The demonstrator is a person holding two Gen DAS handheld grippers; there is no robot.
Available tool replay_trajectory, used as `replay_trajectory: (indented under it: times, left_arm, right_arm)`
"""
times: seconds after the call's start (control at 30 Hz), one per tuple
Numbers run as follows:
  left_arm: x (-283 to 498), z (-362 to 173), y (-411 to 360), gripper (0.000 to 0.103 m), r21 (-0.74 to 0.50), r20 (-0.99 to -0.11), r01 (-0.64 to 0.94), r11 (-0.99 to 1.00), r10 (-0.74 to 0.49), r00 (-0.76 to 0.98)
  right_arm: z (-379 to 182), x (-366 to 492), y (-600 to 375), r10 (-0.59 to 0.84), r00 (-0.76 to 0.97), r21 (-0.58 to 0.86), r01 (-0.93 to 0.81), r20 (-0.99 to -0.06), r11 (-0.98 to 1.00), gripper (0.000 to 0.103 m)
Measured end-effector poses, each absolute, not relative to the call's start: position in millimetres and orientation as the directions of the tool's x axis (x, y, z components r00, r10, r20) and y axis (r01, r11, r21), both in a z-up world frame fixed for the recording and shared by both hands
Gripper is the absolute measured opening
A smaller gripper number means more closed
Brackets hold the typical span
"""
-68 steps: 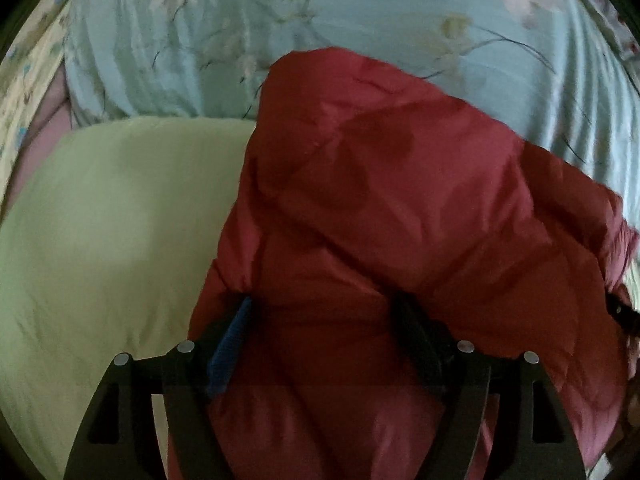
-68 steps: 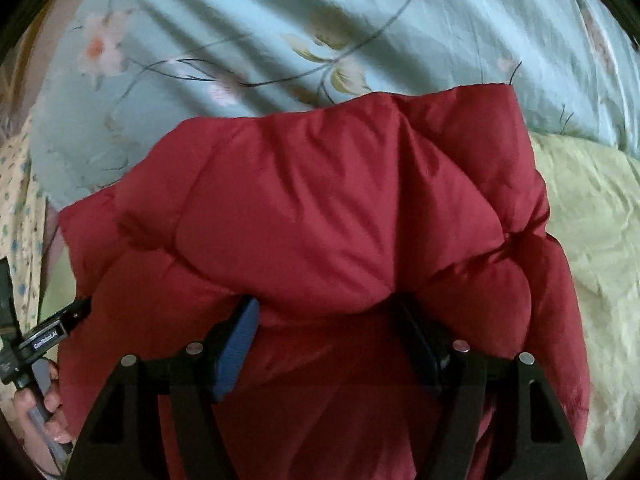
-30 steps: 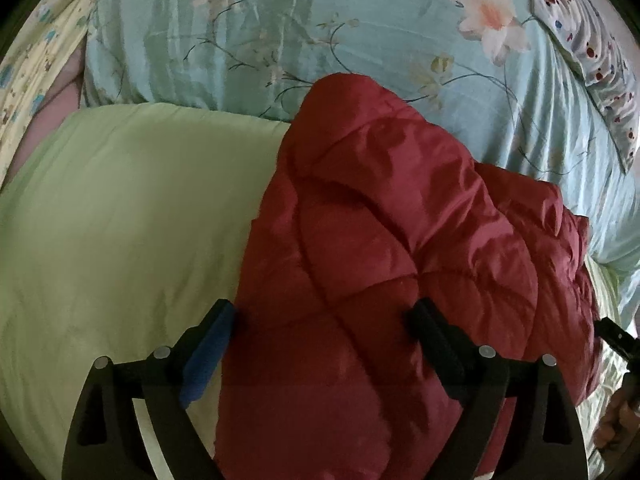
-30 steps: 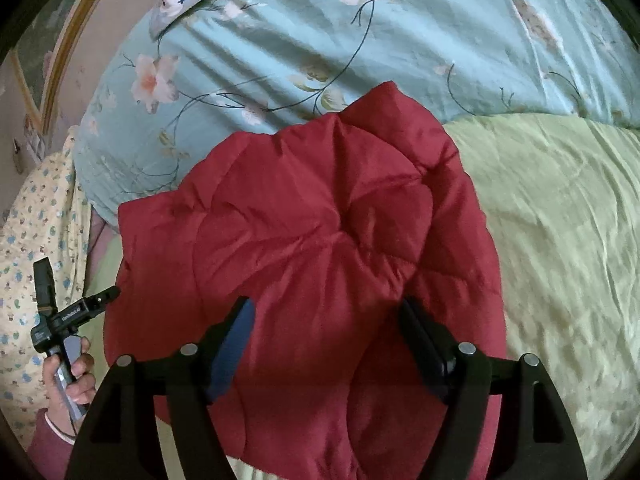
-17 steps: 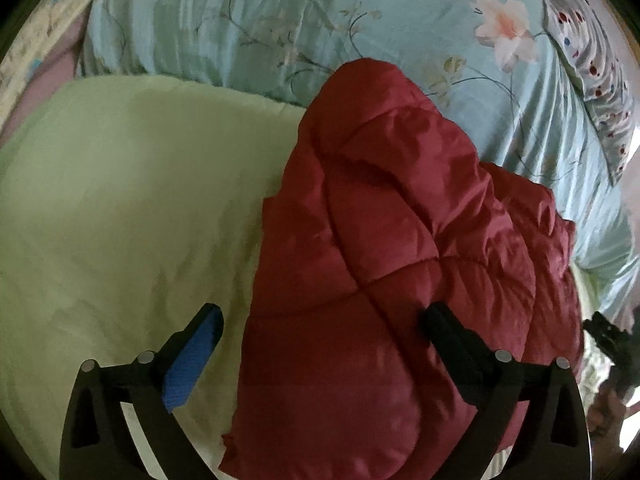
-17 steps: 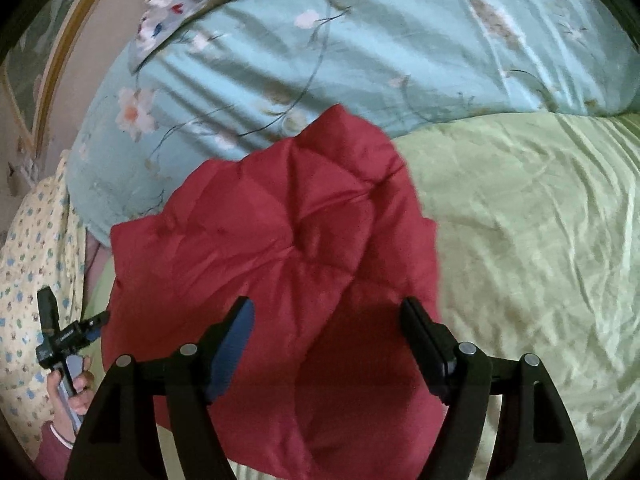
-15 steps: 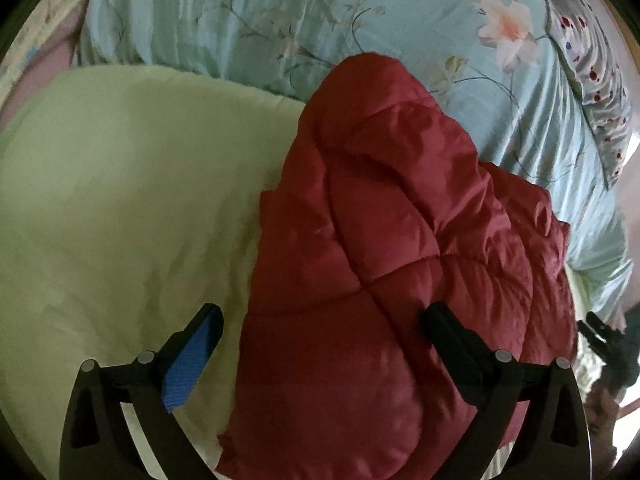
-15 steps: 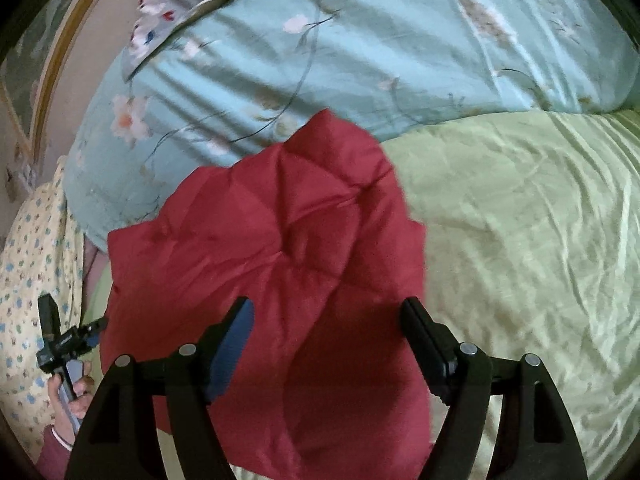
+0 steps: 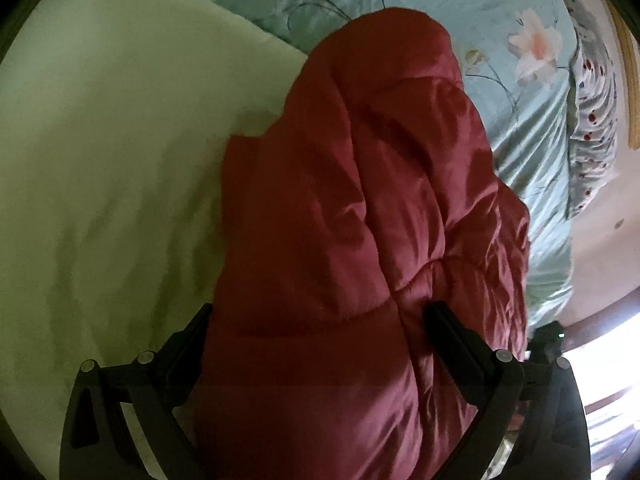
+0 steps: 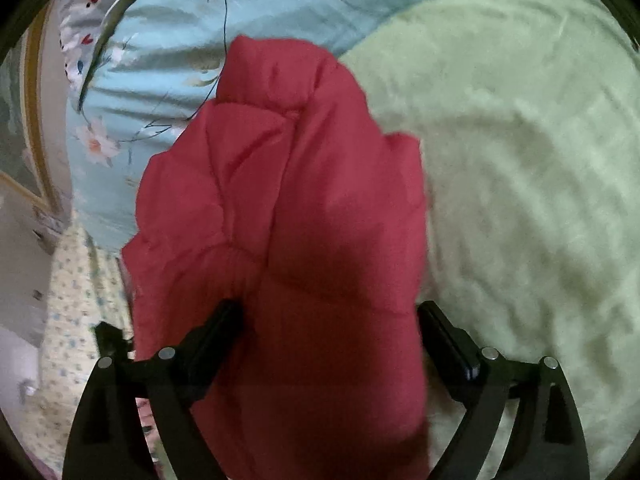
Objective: Fold large clothes
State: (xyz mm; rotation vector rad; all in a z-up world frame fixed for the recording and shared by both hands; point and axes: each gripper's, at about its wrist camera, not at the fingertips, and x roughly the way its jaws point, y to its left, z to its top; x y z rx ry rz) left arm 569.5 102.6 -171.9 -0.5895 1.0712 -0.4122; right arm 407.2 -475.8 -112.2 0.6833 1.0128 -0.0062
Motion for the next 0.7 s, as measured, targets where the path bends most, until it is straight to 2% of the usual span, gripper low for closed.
replay_trajectory:
  times: [0.07,0.1,0.23,0.33,0.4,0.7]
  left_arm:
    - [570.5,-172.7,98.5,0.092,-0.636,-0.680,0.067,0.769,-0.599,0.423]
    - [567.8,-169.0,95.3,0.083,-0.629,-0.674,0.093,0.772,-0.602,0.429]
    - [556.3,-156.0,92.2,0.059,-0.599,-0.670,0.137,0.789,-0.588,0.453]
    - [546.3,-143.6,92.0,0.052,-0.580,-0.668,0.162,0.799,-0.579,0.467]
    - [535.0,-133.7,92.1,0.049,-0.571,-0.659,0.184,0.800,-0.580,0.478]
    - [490.2,-113.9,106.8,0.044,-0.587,-0.624,0.222,0.778,-0.610,0.487]
  right_arm:
    - [-117.0,408.0,-468.2,0.327,0.532,0.531,0.293,-0.782,0.795,0.086]
    - [-115.9,408.0,-464.7,0.319,0.526,0.518,0.290,-0.789,0.805,0.082]
    - [-105.9,403.3,-457.5,0.315,0.522,0.508,0.279,-0.793,0.815,0.056]
    - [-94.6,398.4,-450.2,0.306,0.523,0.495,0.269,-0.795,0.826,0.046]
    - [-88.5,396.0,-444.8,0.302,0.525,0.488,0.260,-0.796,0.833,0.044]
    - [-65.5,357.3,-427.1,0.342,0.541,0.518,0.211,-0.768,0.829,0.040]
